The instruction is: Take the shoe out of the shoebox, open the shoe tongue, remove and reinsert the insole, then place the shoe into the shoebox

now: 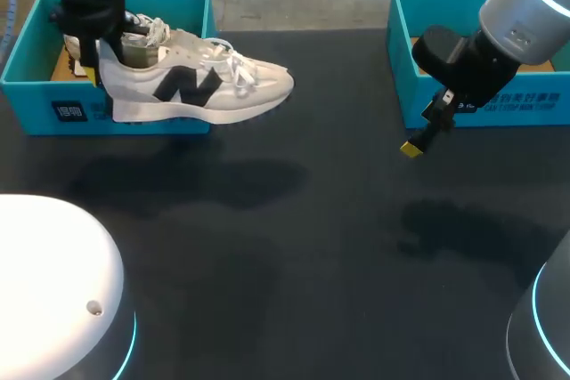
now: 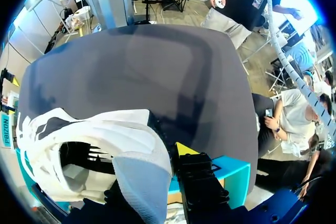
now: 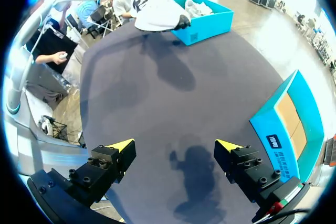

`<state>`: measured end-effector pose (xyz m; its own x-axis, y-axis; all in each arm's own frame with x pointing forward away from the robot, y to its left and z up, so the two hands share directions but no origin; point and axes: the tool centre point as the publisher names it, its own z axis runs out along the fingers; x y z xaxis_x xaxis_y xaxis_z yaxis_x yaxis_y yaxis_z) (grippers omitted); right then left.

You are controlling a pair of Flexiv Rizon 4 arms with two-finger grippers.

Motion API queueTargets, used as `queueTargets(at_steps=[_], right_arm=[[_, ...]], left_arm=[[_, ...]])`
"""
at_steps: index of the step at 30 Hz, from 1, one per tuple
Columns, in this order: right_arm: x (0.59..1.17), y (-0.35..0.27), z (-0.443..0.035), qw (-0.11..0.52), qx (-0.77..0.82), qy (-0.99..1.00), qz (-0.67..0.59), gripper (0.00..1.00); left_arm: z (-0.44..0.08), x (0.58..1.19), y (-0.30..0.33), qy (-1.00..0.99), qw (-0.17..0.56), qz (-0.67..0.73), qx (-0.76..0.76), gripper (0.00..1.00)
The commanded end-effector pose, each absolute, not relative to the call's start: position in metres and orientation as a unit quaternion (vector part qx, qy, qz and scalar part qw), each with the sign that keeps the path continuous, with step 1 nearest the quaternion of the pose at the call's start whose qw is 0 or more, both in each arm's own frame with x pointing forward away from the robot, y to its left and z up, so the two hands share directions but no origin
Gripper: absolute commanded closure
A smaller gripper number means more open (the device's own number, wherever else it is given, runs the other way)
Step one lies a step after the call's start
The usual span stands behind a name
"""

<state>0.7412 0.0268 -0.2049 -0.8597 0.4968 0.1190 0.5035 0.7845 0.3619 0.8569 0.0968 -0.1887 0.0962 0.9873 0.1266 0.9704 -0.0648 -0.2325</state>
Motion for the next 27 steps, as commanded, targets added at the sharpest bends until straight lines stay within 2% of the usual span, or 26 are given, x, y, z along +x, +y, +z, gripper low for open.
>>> queueTargets(at_steps=[1, 27], right_arm=[[0.742, 0.027, -0.205, 0.009, -0.265, -0.945, -0.193, 0.0], [0.742, 0.027, -0.205, 0.009, -0.265, -0.945, -0.193, 0.0]], left_arm=[[-0.186, 0.854, 0.087, -0.67, 0.133, 0.032, -0.73, 1.0], [-0.192, 0.818, 0.003, -0.677, 0.119, 0.03, -0.725, 1.0]])
